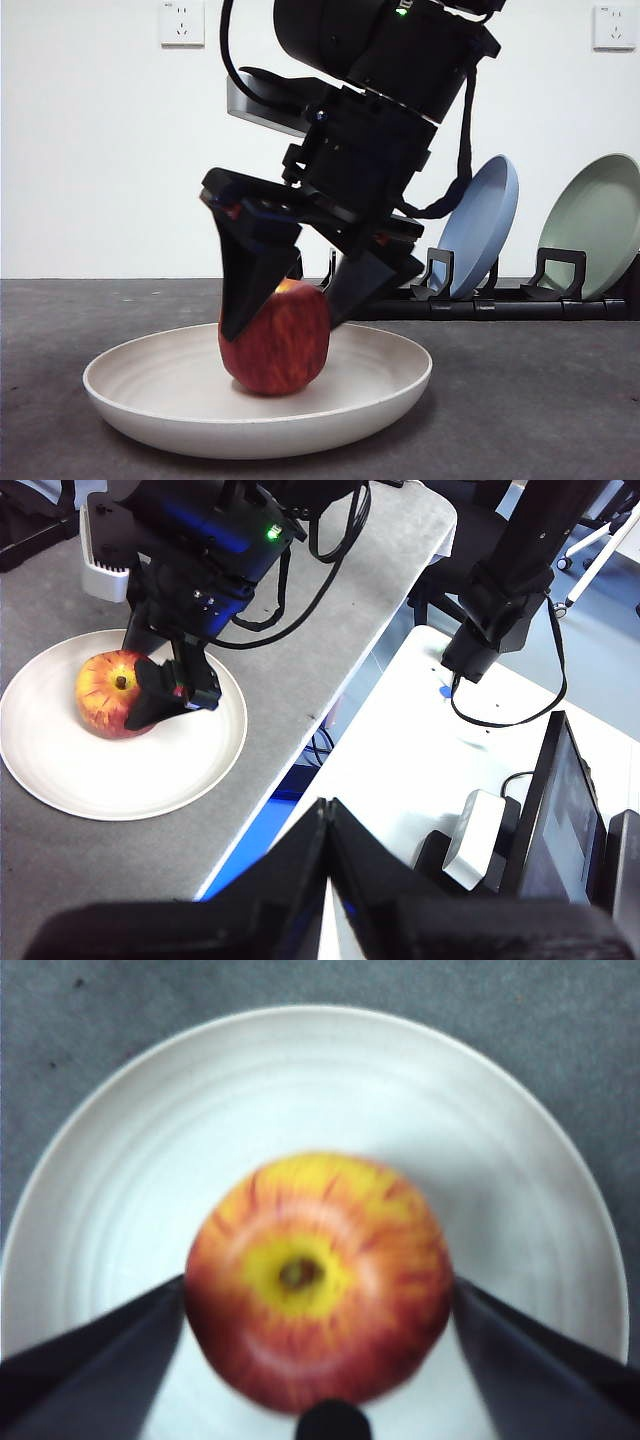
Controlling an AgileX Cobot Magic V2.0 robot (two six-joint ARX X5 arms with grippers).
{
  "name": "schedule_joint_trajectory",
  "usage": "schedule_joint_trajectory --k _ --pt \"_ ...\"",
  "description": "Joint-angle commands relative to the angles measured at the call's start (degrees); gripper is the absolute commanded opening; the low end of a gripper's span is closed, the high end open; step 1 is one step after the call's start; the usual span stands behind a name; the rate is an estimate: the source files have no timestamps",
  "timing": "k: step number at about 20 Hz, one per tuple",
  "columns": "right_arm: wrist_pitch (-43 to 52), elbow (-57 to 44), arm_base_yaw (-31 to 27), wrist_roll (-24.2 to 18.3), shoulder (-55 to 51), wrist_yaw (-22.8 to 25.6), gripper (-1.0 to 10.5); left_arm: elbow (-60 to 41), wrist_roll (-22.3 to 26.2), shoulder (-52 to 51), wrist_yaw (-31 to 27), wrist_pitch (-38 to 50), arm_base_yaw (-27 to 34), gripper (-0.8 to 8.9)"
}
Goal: Take the yellow plate from the plate rack,put the plate on the table,take the apple from the table,put the apple in the plate
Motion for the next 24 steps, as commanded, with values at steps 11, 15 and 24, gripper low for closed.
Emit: schedule_joint_trajectory --k 11,15,24 --pt "-12.24 4.7 0.11 1.92 -9.01 0.0 6.3 -0.61 0.63 0.02 -0.28 -4.37 0.02 -0.05" --pt "-19.45 5.07 0.11 2.27 -17.44 0.13 6.2 -0.61 0.63 0.02 -1.38 -4.37 0.02 -0.05" --pt "-35.21 5.07 0.11 9.07 -39.34 6.49 1.2 -0.61 -0.39 0.02 -4.98 2.03 0.02 -0.04"
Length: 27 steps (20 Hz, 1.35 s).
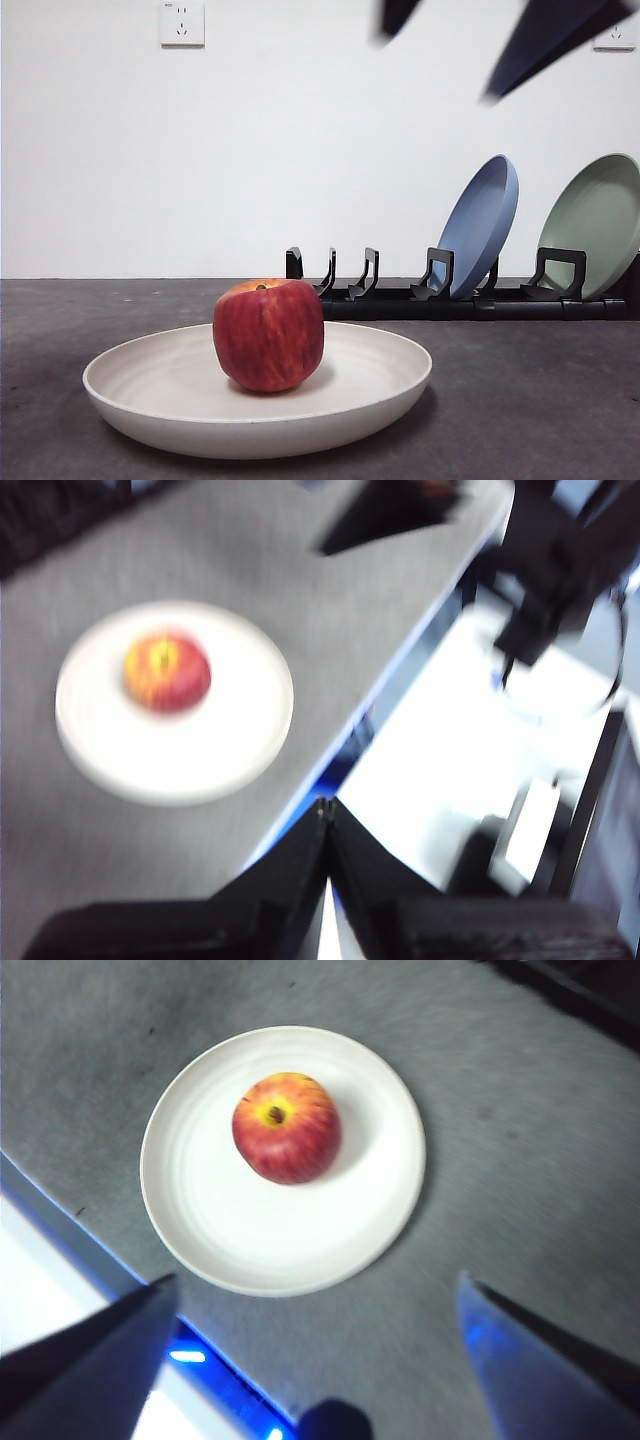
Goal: Take the yellow plate from the plate rack,put the plate on the table,take the apple from the table,put the apple in the plate
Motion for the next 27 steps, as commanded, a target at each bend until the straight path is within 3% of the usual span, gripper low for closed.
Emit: schedule_joint_trajectory --k 1,3,7,12,16,21,23,26,27 --pt "-2.95 0.24 0.09 4.09 -6.38 2.14 0.6 -0.61 -0.33 0.02 -0.2 3.21 0.02 -0.04" --pt "-4.92 0.24 0.09 5.57 -10.25 4.57 -0.2 -0.59 -0.33 0.02 -0.17 5.29 0.02 -0.04" --pt "-8.87 0.24 0.09 7.96 -16.02 8.37 -0.1 -0.42 -0.33 0.02 0.02 9.31 0.02 -0.04" --pt "-12.41 0.24 0.09 8.04 -19.34 9.22 -0.1 -0.42 -0.33 0.2 0.04 10.78 0.02 -0.04" --pt "-17.51 0.24 0.09 7.98 -19.52 13.22 -0.1 -0.42 -0.33 0.5 0.04 10.64 0.02 -0.04" --pt "-22.1 0.24 0.09 7.98 -19.15 13.27 -0.1 -0.48 -0.31 0.79 0.02 10.6 0.26 -0.04" --pt "-22.69 0.24 0.09 7.98 -19.12 13.27 -0.1 -0.5 -0.31 0.76 1.14 10.67 4.28 -0.04" --pt "-22.91 0.24 0.09 7.98 -19.17 13.4 -0.1 -1.09 3.89 1.46 3.8 11.91 20.9 -0.04" --pt "-22.91 0.24 0.09 7.98 -19.15 13.4 -0.1 -2.1 7.93 1.38 3.21 12.09 26.6 -0.04"
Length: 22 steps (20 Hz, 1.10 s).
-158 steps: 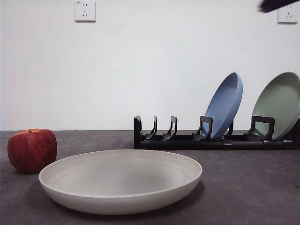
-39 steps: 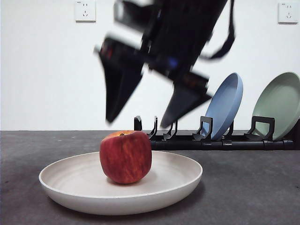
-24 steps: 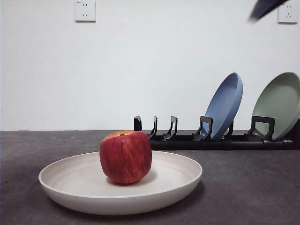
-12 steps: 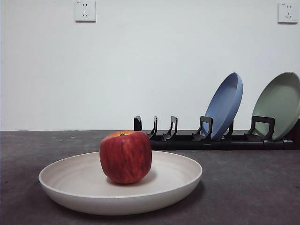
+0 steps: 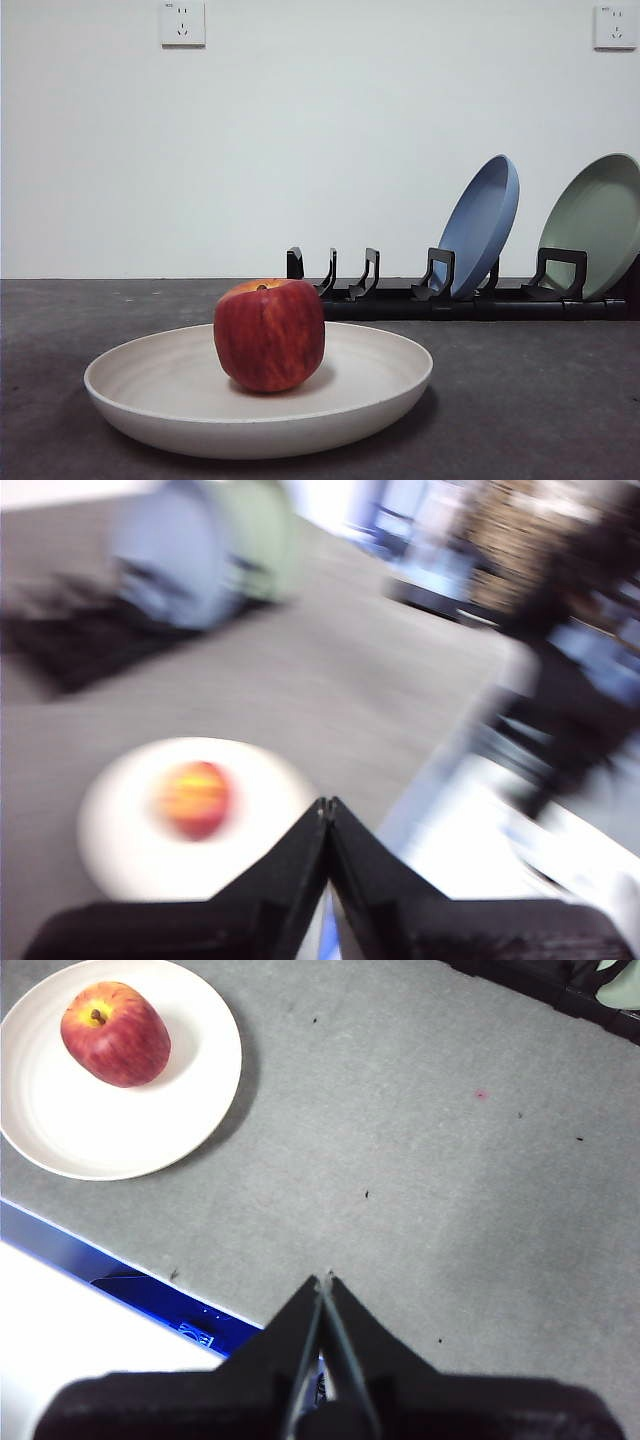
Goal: Take the yellow plate from the plate rack,put the plate on the table,take the apple from the table,put the apple in the plate
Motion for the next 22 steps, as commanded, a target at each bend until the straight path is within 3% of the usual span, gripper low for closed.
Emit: schedule_joint_trajectory --k 1,4,8,10,13,16,22 --pt "0.15 0.07 0.09 0.48 0.09 0.39 -0.1 -3.61 12.59 -0.28 -0.39 0.35 15.32 -0.04" --pt "0.15 0.07 0.09 0.48 0.07 0.37 -0.1 -13.07 19.56 -2.89 -0.17 5.25 31.65 -0.04" --pt "0.15 0.07 0.09 0.48 0.07 0.39 -0.1 -32.79 18.25 -10.51 0.11 29.09 44.09 -0.04" --pt "0.15 0.07 0.09 0.48 0.07 0.39 -0.1 -41.38 17.73 -15.19 3.61 37.94 46.1 -0.04" --pt "0.15 0.07 0.09 0.48 0.07 0.39 -0.1 -50.62 18.1 -21.92 4.28 43.3 46.91 -0.04" --pt "0.15 0.07 0.09 0.48 0.07 0.39 0.0 -55.58 17.81 -26.95 4.31 43.6 46.93 -0.04" --pt "0.15 0.07 0.09 0.48 0.07 0.42 0.0 -56.72 17.57 -27.06 4.2 42.1 46.91 -0.03"
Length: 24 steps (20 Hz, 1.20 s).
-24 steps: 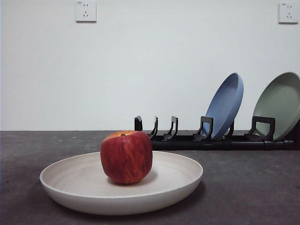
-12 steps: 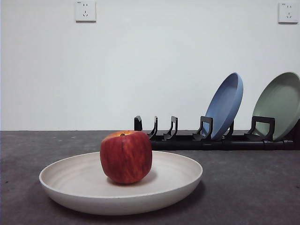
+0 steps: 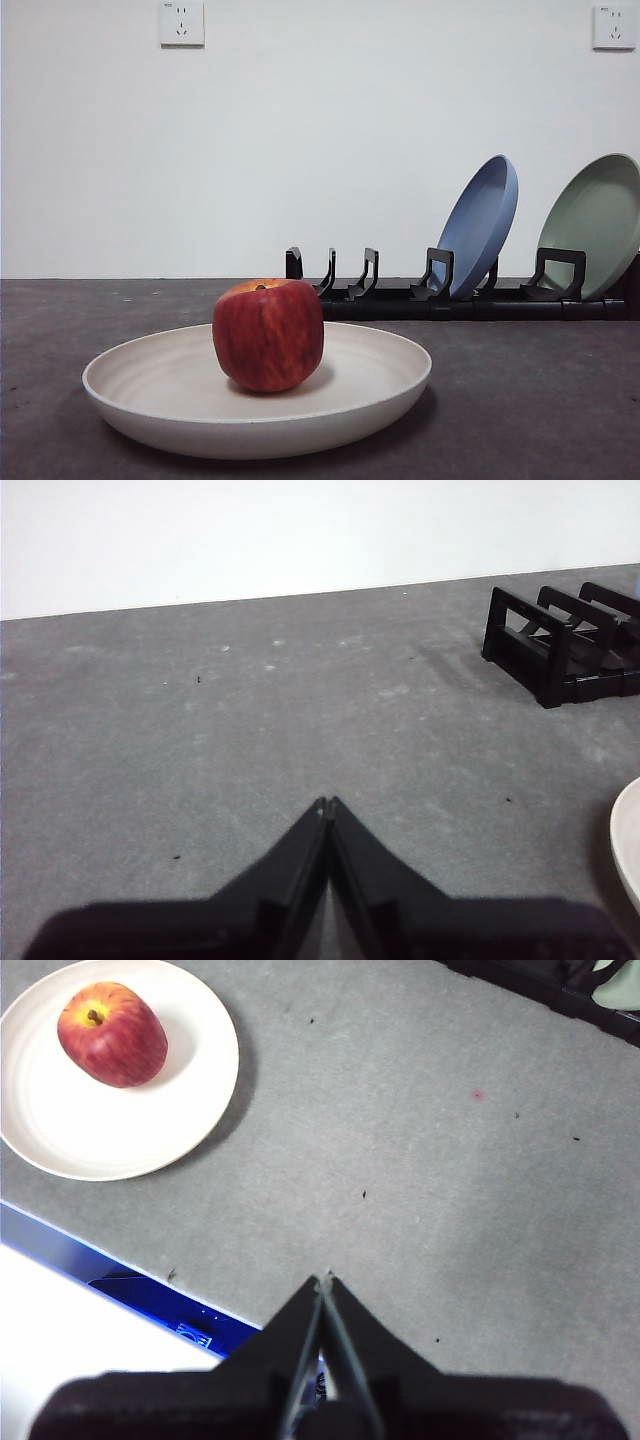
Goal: Take the yellow plate from the plate rack,put the plate on the table,take the apple from the table,put the apple in the plate
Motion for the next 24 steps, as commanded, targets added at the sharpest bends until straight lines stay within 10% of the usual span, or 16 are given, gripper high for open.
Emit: schedule_joint_trajectory --k 1,17,21,24 --pt "0.17 0.07 0.09 0.48 0.02 0.17 0.0 -0.68 0.61 -0.13 0.09 -0.11 0.17 -0.03" --pt "0.17 0.07 0.09 0.42 0.02 0.33 0.0 -0.66 0.7 0.31 0.15 0.09 0.17 -0.04" --pt "4.2 -1.64 -4.52 -7.67 -1.92 7.67 0.0 -0.66 0.7 0.42 0.17 0.09 0.17 -0.03" --pt "25.11 -12.63 -14.38 -18.01 -9.92 2.54 0.0 -0.66 0.7 0.42 0.15 0.09 0.17 -0.03"
